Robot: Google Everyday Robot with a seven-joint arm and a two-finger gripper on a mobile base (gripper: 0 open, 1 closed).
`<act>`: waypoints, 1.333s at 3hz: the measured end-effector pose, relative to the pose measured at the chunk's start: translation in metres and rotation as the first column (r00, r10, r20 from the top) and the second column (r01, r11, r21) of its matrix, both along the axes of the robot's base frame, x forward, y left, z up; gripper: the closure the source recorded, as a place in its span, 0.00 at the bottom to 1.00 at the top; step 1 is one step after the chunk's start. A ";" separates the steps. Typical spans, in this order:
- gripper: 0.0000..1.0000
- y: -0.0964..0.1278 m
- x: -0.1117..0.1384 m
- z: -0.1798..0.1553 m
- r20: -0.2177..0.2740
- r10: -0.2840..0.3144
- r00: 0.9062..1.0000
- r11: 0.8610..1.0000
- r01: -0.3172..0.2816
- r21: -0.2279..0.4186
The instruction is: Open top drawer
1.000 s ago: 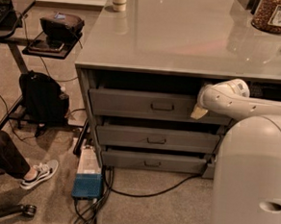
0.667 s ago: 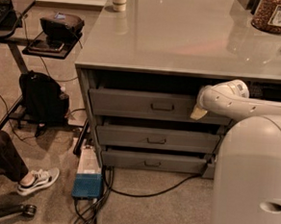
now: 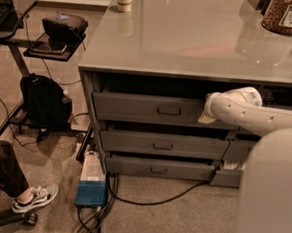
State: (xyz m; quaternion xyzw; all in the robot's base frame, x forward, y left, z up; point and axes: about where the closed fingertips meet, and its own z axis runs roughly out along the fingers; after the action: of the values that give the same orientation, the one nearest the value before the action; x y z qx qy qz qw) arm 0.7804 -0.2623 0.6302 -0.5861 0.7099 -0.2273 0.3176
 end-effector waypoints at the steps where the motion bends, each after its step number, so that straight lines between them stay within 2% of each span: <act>1: 1.00 0.000 -0.007 0.005 0.002 0.019 1.000 1.000 -0.019 -0.010; 4: 1.00 -0.010 -0.019 0.014 -0.011 0.027 1.000 0.999 -0.028 -0.044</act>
Offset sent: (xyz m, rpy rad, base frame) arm -0.1461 -0.0441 0.0636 -0.1621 0.0247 0.0912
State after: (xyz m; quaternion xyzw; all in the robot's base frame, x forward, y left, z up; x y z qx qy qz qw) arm 0.7611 -0.2728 0.6445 -0.6038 0.6982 -0.2354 0.3042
